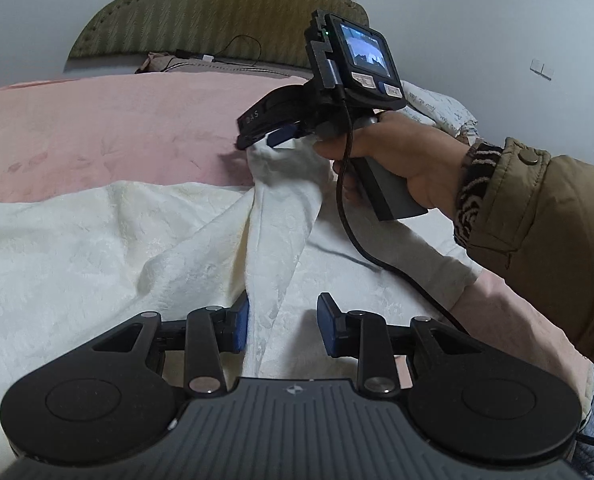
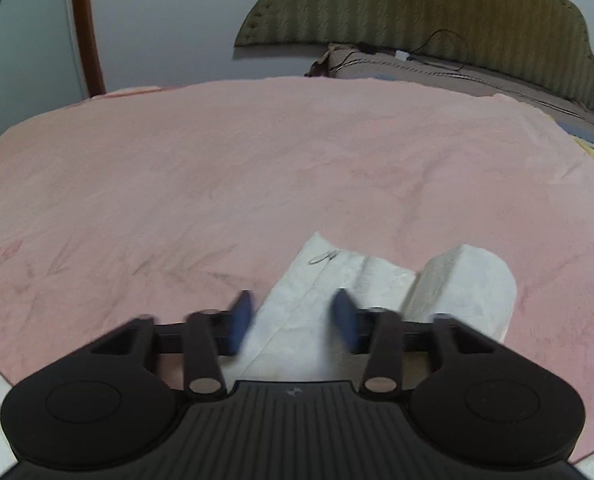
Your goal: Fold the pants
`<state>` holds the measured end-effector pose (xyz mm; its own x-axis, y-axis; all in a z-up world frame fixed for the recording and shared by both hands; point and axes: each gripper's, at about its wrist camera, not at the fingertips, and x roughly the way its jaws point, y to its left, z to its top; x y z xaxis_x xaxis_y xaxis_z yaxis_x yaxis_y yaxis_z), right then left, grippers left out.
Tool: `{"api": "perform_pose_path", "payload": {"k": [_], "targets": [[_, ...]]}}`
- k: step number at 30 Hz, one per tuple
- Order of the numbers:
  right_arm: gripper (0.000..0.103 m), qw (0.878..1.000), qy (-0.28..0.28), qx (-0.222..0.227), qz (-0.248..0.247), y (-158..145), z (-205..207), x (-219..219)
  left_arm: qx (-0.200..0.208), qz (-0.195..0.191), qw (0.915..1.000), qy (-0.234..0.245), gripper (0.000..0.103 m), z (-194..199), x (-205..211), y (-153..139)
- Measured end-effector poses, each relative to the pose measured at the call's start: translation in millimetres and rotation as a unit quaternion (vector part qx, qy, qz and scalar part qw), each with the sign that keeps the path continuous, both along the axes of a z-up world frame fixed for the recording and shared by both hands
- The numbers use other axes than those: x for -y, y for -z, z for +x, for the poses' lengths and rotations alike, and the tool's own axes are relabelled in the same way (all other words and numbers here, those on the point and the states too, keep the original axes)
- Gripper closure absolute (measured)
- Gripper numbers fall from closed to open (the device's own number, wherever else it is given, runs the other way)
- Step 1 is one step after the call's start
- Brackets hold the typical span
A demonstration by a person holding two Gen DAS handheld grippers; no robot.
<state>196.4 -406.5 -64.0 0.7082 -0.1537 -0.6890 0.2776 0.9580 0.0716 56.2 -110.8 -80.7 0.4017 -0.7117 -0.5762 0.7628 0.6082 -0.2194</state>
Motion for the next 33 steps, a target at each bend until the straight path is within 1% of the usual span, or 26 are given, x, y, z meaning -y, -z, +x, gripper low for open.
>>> {"api": "perform_pose_path", "payload": {"k": [1,2,3,4,5,7,8,11,13,16,19,21,22,23,24,25,26,27,28,29,31,32,33], "targets": [[0.08,1.0,0.005,0.013,0.019,-0.8,-4.7,5.1,-0.003,-0.002,1.0,-0.001,0.066,-1.3,-0.5,0.0],[0.088,0.999,0.012,0.03,0.04,-2.2,-11.3,9.7,-0.007,-0.004,1.0,-0.002,0.066,-0.3,-1.8,0.1],[0.089,0.997,0.023,0.044,0.058,-3.1,-17.3,14.6,-0.01,-0.006,0.9999,-0.006,0.068,2.7,-1.5,0.1],[0.09,0.995,0.033,0.059,0.077,-3.7,-22.0,21.1,-0.01,-0.005,0.9999,-0.009,0.075,3.1,-2.1,0.4],[0.091,0.992,0.041,0.075,0.095,-4.6,-30.4,26.4,-0.006,-0.001,0.9999,-0.013,0.08,5.4,-1.1,-0.6],[0.092,0.982,0.061,0.109,0.138,-8.2,-50.4,39.7,0.004,0.008,0.9998,-0.021,0.093,6.7,0.6,-2.1],[0.092,0.977,0.07,0.125,0.158,-9.6,-62.0,46.0,0.008,0.009,0.9997,-0.021,0.095,5.5,1.2,-2.5],[0.092,0.963,0.092,0.158,0.196,-11.7,-98.4,65.4,0.02,0.015,0.9994,-0.022,0.097,1.4,4.2,-4.3],[0.093,0.951,0.108,0.176,0.229,-10.7,-124.0,80.3,0.028,0.021,0.9991,-0.024,0.099,-0.9,7.4,-5.8],[0.093,0.94,0.124,0.182,0.261,-1.9,-157.4,97.1,0.037,0.03,0.9985,-0.025,0.099,-4.9,11.6,-9.0],[0.092,0.932,0.121,0.174,0.295,11.5,-167.4,109.9,0.045,0.039,0.9979,-0.026,0.099,-6.4,15.0,-6.7],[0.092,0.923,0.115,0.19,0.316,14.1,-169.6,109.9,0.045,0.041,0.9978,-0.028,0.099,-4.7,16.4,-5.8],[0.092,0.917,0.109,0.201,0.327,13.4,-168.2,109.0,0.045,0.041,0.9977,-0.029,0.096,-4.3,16.7,-6.0],[0.09,0.912,0.102,0.21,0.338,11.6,-166.2,105.3,0.046,0.04,0.9977,-0.029,0.091,-4.1,16.8,-5.8],[0.085,0.908,0.093,0.214,0.348,9.2,-165.4,101.8,0.048,0.04,0.9976,-0.029,0.088,-3.7,16.9,-5.6],[0.079,0.906,0.083,0.215,0.356,7.3,-159.1,98.5,0.051,0.04,0.9975,-0.03,0.088,-4.3,16.6,-4.4],[0.063,0.904,0.074,0.214,0.362,5.3,-151.6,94.3,0.054,0.04,0.9973,-0.031,0.088,-7.3,18.1,-4.0],[0.035,0.904,0.066,0.21,0.365,1.6,-145.0,88.0,0.056,0.04,0.9971,-0.03,0.088,-8.3,18.3,-3.7],[0.024,0.907,0.061,0.205,0.363,-0.2,-138.0,83.5,0.058,0.041,0.9971,-0.031,0.088,-9.0,18.9,-3.4],[0.02,0.912,0.063,0.197,0.354,-2.2,-131.9,79.4,0.058,0.04,0.997,-0.031,0.088,-9.3,19.1,-3.0],[0.02,0.927,0.077,0.173,0.324,-4.3,-118.8,73.0,0.057,0.038,0.9972,-0.031,0.087,-9.8,18.3,-2.1],[0.02,0.928,0.08,0.168,0.324,-3.5,-113.9,72.5,0.056,0.036,0.9973,-0.031,0.087,-9.7,18.0,-1.7],[0.02,0.923,0.082,0.168,0.337,0.0,-109.0,74.1,0.055,0.035,0.9974,-0.03,0.087,-9.4,17.8,-1.4]]}}
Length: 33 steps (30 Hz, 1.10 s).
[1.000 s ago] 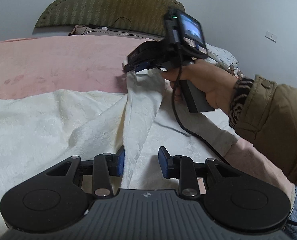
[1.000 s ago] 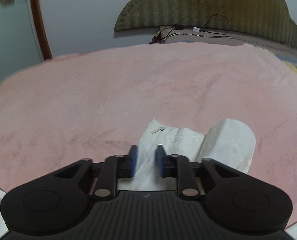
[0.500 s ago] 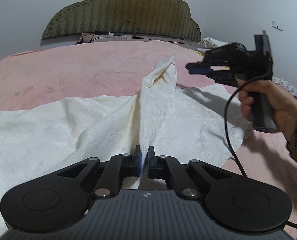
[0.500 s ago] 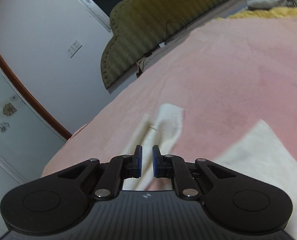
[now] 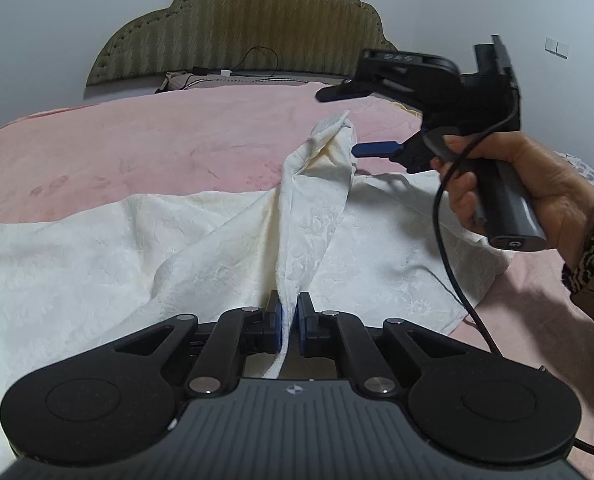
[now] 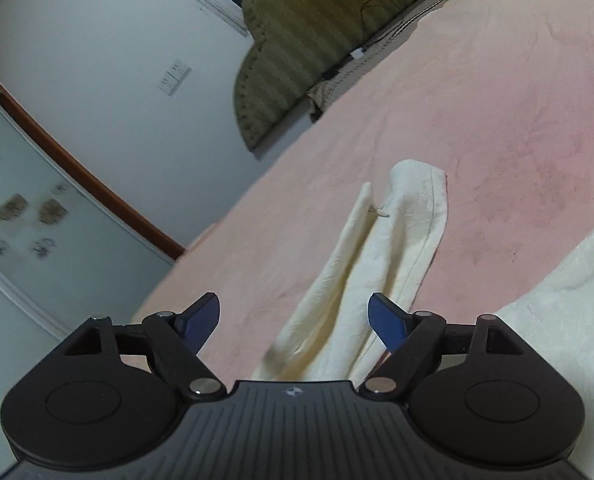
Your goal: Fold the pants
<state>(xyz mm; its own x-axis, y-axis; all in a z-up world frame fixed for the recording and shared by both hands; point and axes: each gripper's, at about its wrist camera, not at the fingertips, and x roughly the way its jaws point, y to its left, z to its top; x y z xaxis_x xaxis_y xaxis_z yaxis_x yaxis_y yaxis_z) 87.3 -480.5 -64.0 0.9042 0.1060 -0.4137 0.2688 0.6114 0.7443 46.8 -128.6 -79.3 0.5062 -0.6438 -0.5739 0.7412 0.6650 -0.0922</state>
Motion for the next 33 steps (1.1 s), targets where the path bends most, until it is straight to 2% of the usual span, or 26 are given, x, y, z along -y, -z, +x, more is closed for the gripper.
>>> {"api": "perform_pose_path", "payload": {"k": [2,6,9,12,16,18,21,23,25,26,28,29,30,31,32,33], "targets": [[0.02,1.0,0.002,0.007,0.027,4.3,8.3,4.0,-0.001,-0.003,1.0,0.001,0.086,-0.1,-1.0,1.2],[0.021,1.0,0.024,0.001,0.01,2.7,23.6,9.8,0.002,-0.005,0.9999,0.011,0.079,-0.7,-1.1,1.3],[0.021,0.999,0.04,-0.002,-0.032,-4.6,32.0,10.8,0.004,-0.004,0.9998,0.017,0.074,-1.9,0.1,2.0],[0.021,0.998,0.049,0.025,-0.012,-8.6,28.5,12.3,0.004,-0.005,0.9997,0.022,0.07,-3.6,1.6,3.3],[0.021,0.999,0.007,0.047,-0.003,-17.3,22.1,-2.3,0.003,-0.006,0.9996,0.027,0.065,-3.9,1.7,4.5],[0.021,0.999,-0.021,0.025,-0.017,-18.4,28.5,-12.9,0.004,-0.005,0.9996,0.028,0.064,-4.3,2.0,4.6],[0.021,0.996,-0.033,-0.038,-0.078,-16.6,50.6,-24.2,0.005,-0.005,0.9995,0.03,0.062,-4.8,3.5,4.3],[0.021,0.985,-0.041,-0.089,-0.141,-15.4,72.9,-33.7,0.004,-0.005,0.9995,0.031,0.061,-5.2,4.0,4.4],[0.021,0.965,-0.05,-0.139,-0.217,-15.6,95.5,-48.6,0.004,-0.006,0.9994,0.033,0.058,-5.7,4.1,4.8],[0.021,0.951,-0.064,-0.156,-0.261,-15.6,106.4,-58.9,0.004,-0.006,0.9994,0.035,0.058,-6.4,4.8,4.9],[0.021,0.91,-0.102,-0.188,-0.355,-9.7,127.0,-84.1,0.003,-0.007,0.9993,0.037,0.056,-6.2,5.3,5.2],[0.022,0.898,-0.122,-0.196,-0.375,-4.0,134.0,-91.0,0.002,-0.008,0.9993,0.038,0.055,-6.1,5.3,5.4],[0.026,0.898,-0.129,-0.191,-0.375,0.2,135.6,-91.7,0.0,-0.01,0.9992,0.038,0.054,-5.9,4.9,5.7],[0.031,0.906,-0.125,-0.183,-0.36,0.7,134.5,-87.2,-0.001,-0.012,0.9992,0.039,0.054,-5.6,4.6,5.9],[0.047,0.914,-0.11,-0.178,-0.348,-0.7,132.1,-80.7,-0.003,-0.014,0.9991,0.039,0.054,-4.8,4.5,6.0],[0.075,0.922,-0.093,-0.173,-0.335,-2.0,128.2,-72.3,-0.005,-0.016,0.9991,0.039,0.053,-4.3,4.1,6.3]]}}
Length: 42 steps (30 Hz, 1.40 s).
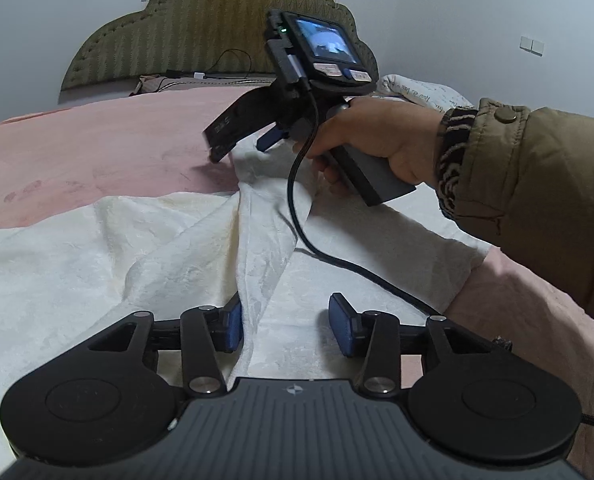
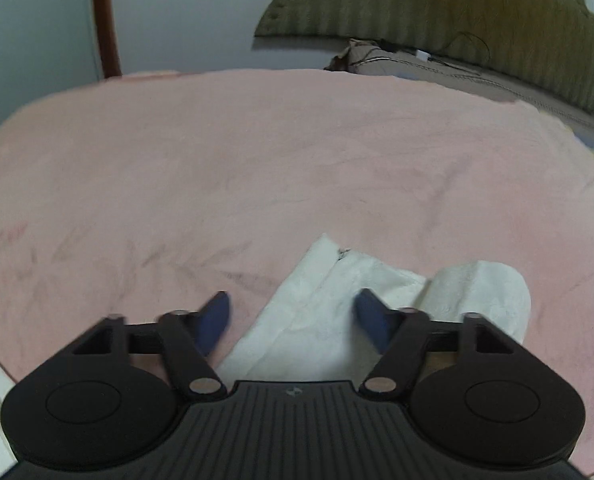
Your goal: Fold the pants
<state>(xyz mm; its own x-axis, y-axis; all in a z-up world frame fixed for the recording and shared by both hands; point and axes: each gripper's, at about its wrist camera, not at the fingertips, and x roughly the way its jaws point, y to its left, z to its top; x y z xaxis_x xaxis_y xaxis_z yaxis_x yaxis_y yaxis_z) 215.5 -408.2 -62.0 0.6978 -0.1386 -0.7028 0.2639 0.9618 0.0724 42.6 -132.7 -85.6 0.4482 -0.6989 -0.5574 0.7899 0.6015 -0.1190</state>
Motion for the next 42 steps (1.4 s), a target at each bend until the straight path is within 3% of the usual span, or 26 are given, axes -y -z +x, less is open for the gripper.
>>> {"api": "perform_pose_path", "payload": {"k": [3,5,10,12,17,21,25,30,32,34,35,36,38,42], "targets": [[0.091,0.992,0.036,0.043,0.113,3.0,-20.5,31.8,-0.005,-0.006,1.0,0.002,0.051,1.4,-2.6,1.3],[0.093,0.978,0.058,0.091,0.18,4.7,-41.1,45.1,-0.007,-0.009,0.9999,0.005,0.05,2.3,-4.2,2.0],[0.094,0.901,0.123,0.219,0.354,9.8,-117.2,80.8,-0.011,-0.012,0.9998,0.007,0.049,4.3,-7.0,2.0],[0.094,0.882,0.135,0.241,0.381,12.3,-146.5,92.4,-0.009,-0.01,0.9999,0.007,0.049,4.4,-7.1,1.8],[0.094,0.851,0.171,0.278,0.412,18.9,-209.5,111.4,-0.007,-0.007,0.9999,0.007,0.049,3.8,-4.7,2.6],[0.093,0.849,0.205,0.26,0.412,34.4,-242.7,118.4,-0.007,-0.006,0.9999,0.007,0.049,4.2,-4.5,3.0],[0.091,0.854,0.215,0.224,0.418,46.0,-245.5,124.1,-0.003,-0.001,0.9999,0.011,0.045,4.2,-1.2,2.3],[0.054,0.865,0.194,0.219,0.407,38.8,-226.8,118.3,0.045,0.041,0.9982,0.004,0.043,-9.0,10.3,2.0],[0.053,0.879,0.183,0.21,0.386,35.0,-216.3,114.3,0.076,0.062,0.9952,0.003,0.042,-15.5,16.9,1.2],[0.057,0.893,0.175,0.203,0.363,33.8,-209.6,110.6,0.104,0.079,0.9914,0.0,0.043,-21.1,23.5,0.4],[0.074,0.895,0.176,0.2,0.358,34.5,-208.6,110.4,0.119,0.089,0.9889,-0.003,0.043,-23.3,27.0,0.1],[0.088,0.891,0.179,0.204,0.364,35.8,-210.8,110.0,0.134,0.101,0.9858,-0.006,0.043,-25.3,30.6,0.4],[0.092,0.877,0.185,0.226,0.381,38.6,-223.2,110.4,0.162,0.123,0.979,-0.01,0.047,-28.6,37.1,0.7],[0.096,0.843,0.172,0.282,0.424,32.2,-251.9,109.2,0.203,0.16,0.966,0.001,0.072,-34.3,49.7,3.6]]}}
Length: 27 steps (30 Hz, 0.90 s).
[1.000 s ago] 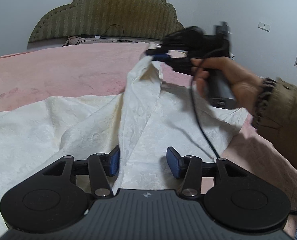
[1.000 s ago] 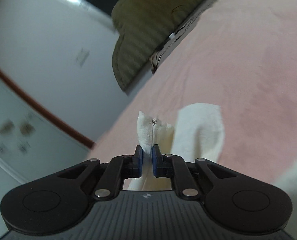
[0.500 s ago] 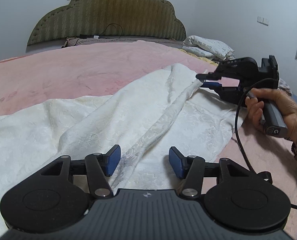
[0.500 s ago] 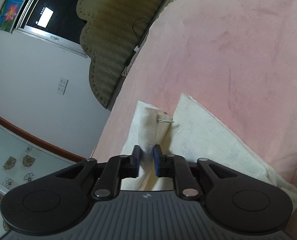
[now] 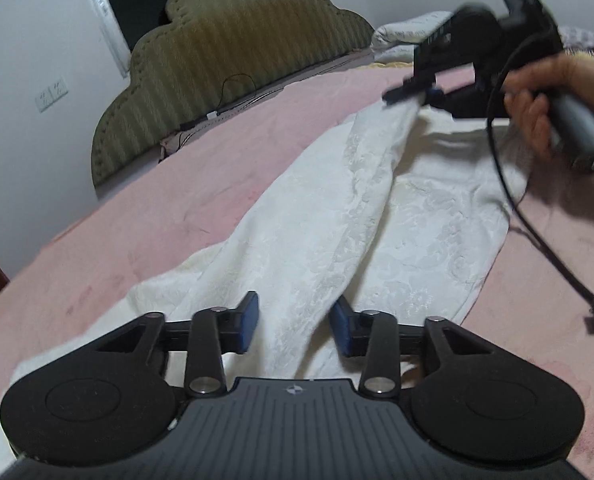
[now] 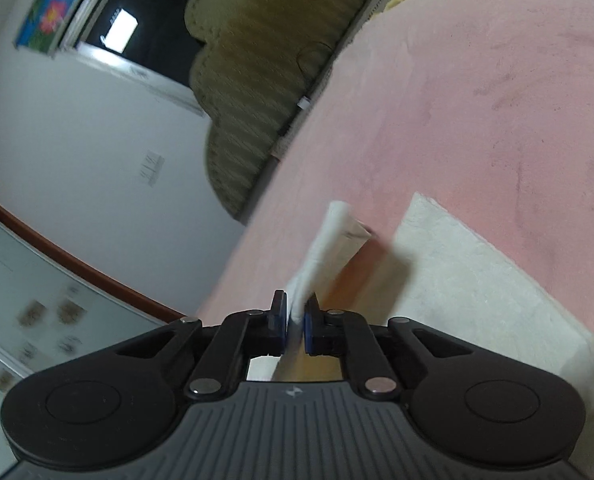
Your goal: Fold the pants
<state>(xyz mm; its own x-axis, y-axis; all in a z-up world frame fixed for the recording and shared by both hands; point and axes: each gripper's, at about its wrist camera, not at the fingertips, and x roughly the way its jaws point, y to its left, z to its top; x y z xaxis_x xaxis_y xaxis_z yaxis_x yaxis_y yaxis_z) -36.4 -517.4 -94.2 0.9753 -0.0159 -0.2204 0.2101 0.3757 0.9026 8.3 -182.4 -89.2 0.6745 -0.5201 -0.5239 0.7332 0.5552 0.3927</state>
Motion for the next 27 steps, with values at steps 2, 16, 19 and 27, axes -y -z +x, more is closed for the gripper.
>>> {"api": "perform_pose_path", "payload": {"k": [2,16,19,27], "targets": [[0.096,1.0,-0.004,0.02,-0.008,-12.7,-9.4,-1.5,0.0,0.007,1.0,0.003,0.092,-2.0,2.1,1.3],[0.096,0.979,-0.065,0.143,-0.13,-119.0,36.8,-11.5,0.046,-0.181,0.9662,-0.177,0.092,65.1,-42.7,-99.9],[0.096,0.98,-0.047,0.134,-0.138,-118.1,17.1,-14.4,0.104,-0.204,0.9583,-0.171,0.093,43.5,-49.0,-119.4],[0.096,0.995,0.049,-0.062,-0.064,-15.0,-66.8,2.3,0.009,-0.001,0.9999,0.011,0.092,-23.7,2.9,-7.9]]}}
